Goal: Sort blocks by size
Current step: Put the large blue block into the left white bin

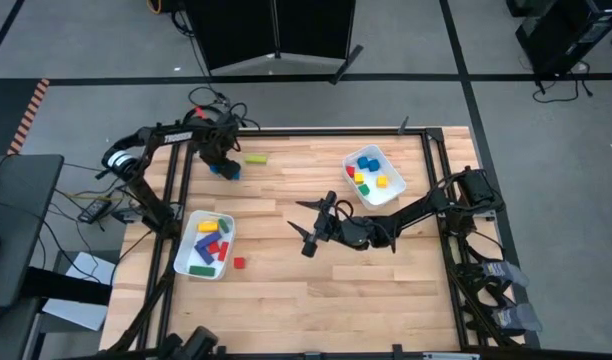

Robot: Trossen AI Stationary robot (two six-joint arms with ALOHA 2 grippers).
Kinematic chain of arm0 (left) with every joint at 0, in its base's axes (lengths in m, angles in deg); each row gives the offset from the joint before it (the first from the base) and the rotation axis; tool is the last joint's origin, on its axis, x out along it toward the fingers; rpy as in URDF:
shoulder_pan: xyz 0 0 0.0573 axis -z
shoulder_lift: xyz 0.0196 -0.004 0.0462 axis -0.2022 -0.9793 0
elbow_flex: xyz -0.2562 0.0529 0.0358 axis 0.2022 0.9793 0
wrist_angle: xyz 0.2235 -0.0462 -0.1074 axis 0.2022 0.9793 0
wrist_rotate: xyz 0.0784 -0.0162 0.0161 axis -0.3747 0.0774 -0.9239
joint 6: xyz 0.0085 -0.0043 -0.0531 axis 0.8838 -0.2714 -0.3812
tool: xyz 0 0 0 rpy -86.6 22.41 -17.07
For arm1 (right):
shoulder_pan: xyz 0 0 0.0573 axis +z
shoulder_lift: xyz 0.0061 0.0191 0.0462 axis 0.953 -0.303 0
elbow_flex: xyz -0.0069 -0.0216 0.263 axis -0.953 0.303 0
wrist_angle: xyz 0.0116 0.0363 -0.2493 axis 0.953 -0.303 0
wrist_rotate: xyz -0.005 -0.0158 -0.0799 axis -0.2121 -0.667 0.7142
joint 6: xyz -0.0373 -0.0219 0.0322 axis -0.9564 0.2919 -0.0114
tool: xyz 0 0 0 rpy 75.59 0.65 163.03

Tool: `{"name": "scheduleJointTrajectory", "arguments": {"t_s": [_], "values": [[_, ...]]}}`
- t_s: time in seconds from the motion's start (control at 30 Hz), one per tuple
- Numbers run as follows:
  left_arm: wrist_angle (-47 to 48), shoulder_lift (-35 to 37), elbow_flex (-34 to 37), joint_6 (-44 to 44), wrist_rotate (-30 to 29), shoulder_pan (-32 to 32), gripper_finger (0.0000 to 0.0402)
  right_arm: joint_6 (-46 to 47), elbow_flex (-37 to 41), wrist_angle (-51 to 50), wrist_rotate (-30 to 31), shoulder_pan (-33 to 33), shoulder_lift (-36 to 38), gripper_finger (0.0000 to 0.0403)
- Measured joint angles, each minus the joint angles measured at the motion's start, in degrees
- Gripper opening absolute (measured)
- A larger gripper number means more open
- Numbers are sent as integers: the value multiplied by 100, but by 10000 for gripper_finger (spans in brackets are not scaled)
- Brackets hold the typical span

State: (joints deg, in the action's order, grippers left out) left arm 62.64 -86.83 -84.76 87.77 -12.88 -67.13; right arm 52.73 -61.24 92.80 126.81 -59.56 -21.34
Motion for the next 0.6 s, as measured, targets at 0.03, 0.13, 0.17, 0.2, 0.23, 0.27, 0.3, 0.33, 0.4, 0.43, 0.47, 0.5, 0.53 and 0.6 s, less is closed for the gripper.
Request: {"name": "scheduleJointTrajectory", "arguments": {"t_s": [0.03,0.13,0.17,0.2,0.23,0.27,0.3,0.33,0.4,0.43,0.47,0.5,0.53,0.6], "values": [[25,167,-3,22,-1,0,139,0,0,4,0,0,0,286],[385,893,-9,63,54,51,139,0,-2,22,0,0,0,286],[604,1205,-9,66,139,127,139,0,-2,23,0,0,0,286],[903,1579,-9,63,234,258,139,0,-2,27,0,0,0,287],[1229,1956,-15,62,354,419,139,-1,-2,26,0,0,0,287],[1581,2349,-17,64,457,627,139,0,-2,26,-4,0,0,286],[1962,2732,-17,65,519,876,139,0,-2,26,-37,0,0,286],[2334,3086,-17,45,613,1165,139,0,-2,26,-107,0,0,285],[2991,3770,-17,-338,829,1853,139,42,-2,24,-251,-15,0,282],[3305,4085,-17,-599,905,2203,139,120,-8,22,-363,-32,0,281],[3567,4384,-11,-902,980,2590,139,238,-37,11,-517,-54,-5,280],[3761,4647,8,-1275,1073,2992,139,384,-101,-23,-720,-76,-29,280],[3861,4907,68,-1666,1134,3378,139,520,-221,-95,-950,-101,-75,279],[3908,5333,246,-2392,1255,4140,139,690,-630,-464,-1350,-126,-280,280]]}}
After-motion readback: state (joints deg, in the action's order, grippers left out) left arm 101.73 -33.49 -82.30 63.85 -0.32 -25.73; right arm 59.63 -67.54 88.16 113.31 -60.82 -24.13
